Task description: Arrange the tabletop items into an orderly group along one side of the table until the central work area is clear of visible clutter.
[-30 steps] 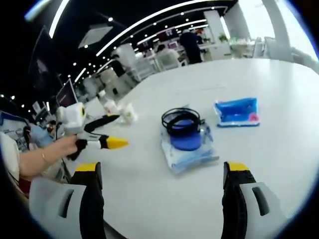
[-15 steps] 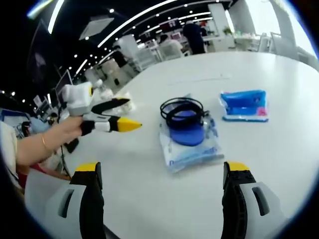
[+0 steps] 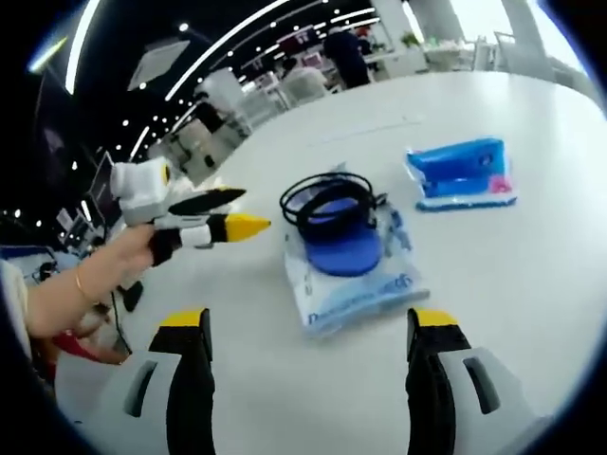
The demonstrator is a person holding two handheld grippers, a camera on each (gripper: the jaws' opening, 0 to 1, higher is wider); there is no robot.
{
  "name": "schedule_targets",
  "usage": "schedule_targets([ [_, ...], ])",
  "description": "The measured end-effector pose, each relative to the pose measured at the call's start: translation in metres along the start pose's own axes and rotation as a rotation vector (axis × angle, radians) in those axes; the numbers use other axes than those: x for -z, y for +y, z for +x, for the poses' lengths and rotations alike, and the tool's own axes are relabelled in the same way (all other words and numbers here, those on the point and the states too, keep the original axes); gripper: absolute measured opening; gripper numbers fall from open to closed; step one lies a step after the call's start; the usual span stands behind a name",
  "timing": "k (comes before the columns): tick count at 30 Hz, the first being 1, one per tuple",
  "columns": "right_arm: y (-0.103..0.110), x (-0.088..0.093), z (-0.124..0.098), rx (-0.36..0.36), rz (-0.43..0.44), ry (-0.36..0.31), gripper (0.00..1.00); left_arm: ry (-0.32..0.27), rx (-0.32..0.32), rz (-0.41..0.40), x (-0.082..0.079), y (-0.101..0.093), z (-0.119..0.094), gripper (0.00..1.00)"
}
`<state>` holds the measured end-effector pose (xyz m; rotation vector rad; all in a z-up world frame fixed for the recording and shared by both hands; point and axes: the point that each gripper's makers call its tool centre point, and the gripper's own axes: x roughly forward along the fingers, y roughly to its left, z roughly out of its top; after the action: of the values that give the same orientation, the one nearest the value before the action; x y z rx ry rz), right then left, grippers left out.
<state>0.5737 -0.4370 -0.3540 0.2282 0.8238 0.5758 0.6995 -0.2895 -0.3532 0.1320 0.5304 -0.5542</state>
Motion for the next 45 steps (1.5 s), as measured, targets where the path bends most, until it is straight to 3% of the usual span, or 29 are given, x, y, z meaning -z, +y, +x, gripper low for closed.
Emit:
schedule_targets([
  [3, -0.003, 0.002, 0.004, 0.017, 0.064, 0.008, 0.78, 0.004, -0.002, 0.001, -0.001, 0.002, 0.006, 0.75],
  [5, -0.003, 0.002, 0.007, 0.017, 0.059, 0.012, 0.77, 0.002, 0.000, -0.017, -0.001, 0.004, 0.011, 0.72],
  [8, -0.006, 0.003, 0.010, 0.041, 0.068, 0.019, 0.72, 0.013, 0.000, -0.028, 0.003, 0.005, 0.016, 0.56],
  [13, -0.018, 0.006, 0.011, 0.093, 0.124, 0.036, 0.49, 0.013, 0.002, -0.043, 0.004, 0.003, 0.021, 0.52],
  [16, -0.020, 0.009, 0.013, 0.103, 0.173, 0.045, 0.53, 0.004, 0.007, -0.041, 0.003, 0.001, 0.025, 0.46],
  [20, -0.022, 0.014, 0.014, 0.111, 0.226, 0.063, 0.48, -0.005, 0.018, -0.033, 0.000, 0.000, 0.033, 0.33],
  [24, -0.029, 0.020, 0.016, 0.138, 0.217, 0.092, 0.34, -0.015, 0.055, -0.098, -0.001, 0.000, 0.041, 0.18],
  [28, -0.031, 0.017, 0.017, 0.127, 0.278, 0.077, 0.34, -0.006, 0.074, -0.100, 0.002, 0.004, 0.046, 0.22],
  [34, -0.030, 0.016, 0.022, 0.136, 0.290, 0.082, 0.29, 0.038, 0.126, -0.078, 0.010, -0.009, 0.049, 0.11],
  [37, -0.028, 0.020, 0.025, 0.133, 0.283, 0.108, 0.22, 0.056, 0.123, -0.049, 0.010, -0.011, 0.050, 0.13],
  [43, -0.027, 0.020, 0.024, 0.119, 0.323, 0.105, 0.18, 0.074, 0.118, -0.065, 0.013, -0.009, 0.050, 0.11],
  [45, -0.021, 0.025, 0.025, 0.079, 0.378, 0.106, 0.11, 0.081, 0.118, -0.061, 0.013, -0.009, 0.048, 0.09],
])
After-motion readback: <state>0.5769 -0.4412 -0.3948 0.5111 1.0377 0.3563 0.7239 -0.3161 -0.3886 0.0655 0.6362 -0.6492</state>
